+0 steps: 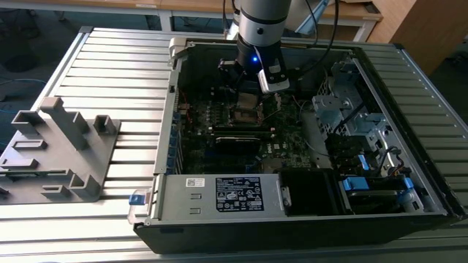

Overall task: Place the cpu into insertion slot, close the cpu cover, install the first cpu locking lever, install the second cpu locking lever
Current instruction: 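Place the cpu into insertion slot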

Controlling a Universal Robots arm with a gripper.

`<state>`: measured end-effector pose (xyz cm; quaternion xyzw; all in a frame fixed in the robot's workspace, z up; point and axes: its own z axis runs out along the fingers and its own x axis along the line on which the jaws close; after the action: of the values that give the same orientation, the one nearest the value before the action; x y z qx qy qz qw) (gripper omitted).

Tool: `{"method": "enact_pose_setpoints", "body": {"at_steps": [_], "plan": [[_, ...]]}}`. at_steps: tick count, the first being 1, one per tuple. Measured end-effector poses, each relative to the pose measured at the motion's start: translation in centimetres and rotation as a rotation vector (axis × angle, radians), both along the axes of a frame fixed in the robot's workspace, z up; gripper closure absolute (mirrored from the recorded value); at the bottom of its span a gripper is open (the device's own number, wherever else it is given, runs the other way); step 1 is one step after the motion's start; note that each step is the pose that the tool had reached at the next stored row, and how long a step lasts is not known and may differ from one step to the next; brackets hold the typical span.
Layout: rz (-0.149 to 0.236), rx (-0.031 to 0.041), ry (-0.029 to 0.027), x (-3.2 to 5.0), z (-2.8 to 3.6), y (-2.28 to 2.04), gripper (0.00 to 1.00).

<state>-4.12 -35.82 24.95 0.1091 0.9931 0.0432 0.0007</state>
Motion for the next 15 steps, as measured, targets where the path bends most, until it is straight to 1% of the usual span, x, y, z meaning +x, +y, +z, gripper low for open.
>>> {"method": "enact_pose_setpoints", "body": {"at_steps": [7, 15], "plan": [[-0.029, -0.0001, 0.0001, 0.00, -0.04, 0.00, 0.46], [-0.033, 0.0000, 0.0000, 0.00, -0.07, 0.00, 0.46]]}}
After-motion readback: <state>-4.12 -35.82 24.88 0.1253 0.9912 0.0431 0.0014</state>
